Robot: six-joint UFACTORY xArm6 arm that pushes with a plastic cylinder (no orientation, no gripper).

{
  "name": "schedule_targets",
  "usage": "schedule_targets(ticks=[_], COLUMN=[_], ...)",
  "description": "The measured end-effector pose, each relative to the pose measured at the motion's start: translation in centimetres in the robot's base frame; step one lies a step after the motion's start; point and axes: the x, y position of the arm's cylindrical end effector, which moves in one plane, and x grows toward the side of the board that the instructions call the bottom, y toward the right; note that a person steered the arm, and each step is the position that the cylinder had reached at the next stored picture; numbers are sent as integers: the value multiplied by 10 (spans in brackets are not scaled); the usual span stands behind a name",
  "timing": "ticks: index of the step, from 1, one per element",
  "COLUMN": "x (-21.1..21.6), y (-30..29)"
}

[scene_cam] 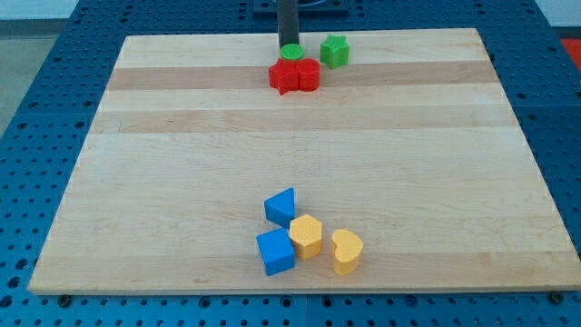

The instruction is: Push the green star to the top right of the board

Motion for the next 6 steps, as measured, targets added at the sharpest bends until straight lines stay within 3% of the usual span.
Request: schedule_targets(ticks=[4, 6], x=[31, 31], y=[65, 147])
